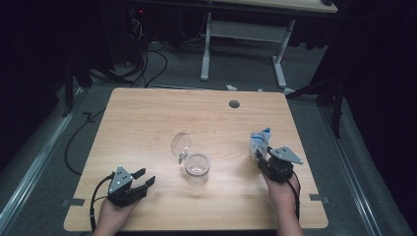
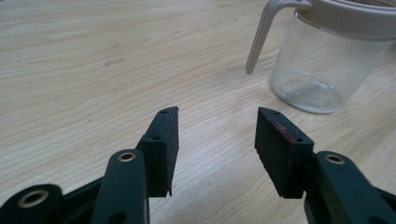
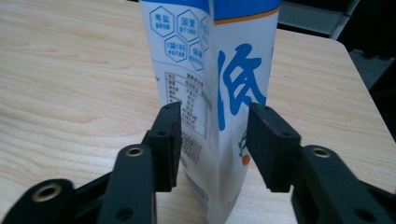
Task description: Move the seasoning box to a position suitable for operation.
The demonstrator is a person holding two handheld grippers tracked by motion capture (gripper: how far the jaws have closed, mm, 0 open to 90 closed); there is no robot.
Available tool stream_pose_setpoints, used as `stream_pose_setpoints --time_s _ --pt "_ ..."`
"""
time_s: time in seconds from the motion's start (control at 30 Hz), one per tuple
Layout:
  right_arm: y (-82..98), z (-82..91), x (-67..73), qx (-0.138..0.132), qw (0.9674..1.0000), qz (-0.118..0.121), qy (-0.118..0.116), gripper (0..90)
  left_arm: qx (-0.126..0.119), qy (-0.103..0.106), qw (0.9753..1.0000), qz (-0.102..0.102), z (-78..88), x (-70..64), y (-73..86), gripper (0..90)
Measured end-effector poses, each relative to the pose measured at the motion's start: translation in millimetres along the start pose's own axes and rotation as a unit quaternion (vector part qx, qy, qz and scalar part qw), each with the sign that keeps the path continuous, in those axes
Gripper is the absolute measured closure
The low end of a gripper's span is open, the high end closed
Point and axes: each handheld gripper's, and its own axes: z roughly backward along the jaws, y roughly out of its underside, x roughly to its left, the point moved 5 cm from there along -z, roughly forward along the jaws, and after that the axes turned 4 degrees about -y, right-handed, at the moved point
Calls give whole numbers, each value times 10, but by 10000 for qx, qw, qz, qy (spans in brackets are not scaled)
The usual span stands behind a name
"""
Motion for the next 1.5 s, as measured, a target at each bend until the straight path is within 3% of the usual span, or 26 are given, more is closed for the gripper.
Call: stream_pose_setpoints --time_s 0.17,0.27,0.33,0.57,0.7,0.8,1.03,1.2,1.3,1.4,1.5 --pt "-17 -43 -14 -1 9999 114 50 496 12 -24 10000 -14 9 8 -17 453" --pt "-13 -76 5 15 9999 115 -17 508 25 19 10000 24 21 2 -27 441" --pt "-16 -80 1 29 9998 143 102 535 34 19 10000 31 18 1 -17 441" --pt "-24 -87 -7 -10 9998 178 118 561 98 3 9999 -65 -2 1 27 427" --pt "-32 -84 -28 -47 9999 150 26 568 113 27 9999 32 -2 5 21 421" --pt "-29 -70 -20 -57 9997 230 23 602 112 57 9999 31 2 1 18 420" --pt "-38 -30 -25 -157 9997 168 -40 692 142 82 9999 17 16 0 17 419" --pt "-45 -26 -25 -208 9996 177 -48 712 148 185 9997 66 18 -20 15 417" --pt "-47 -24 -37 -211 9997 120 -52 710 139 279 9995 -4 33 -47 19 407" --pt "-63 -36 -33 -255 9996 125 -81 662 156 323 9994 -13 40 -62 27 400" --pt "-65 -59 -29 -202 9997 147 -59 700 176 312 9994 -29 34 -54 39 400"
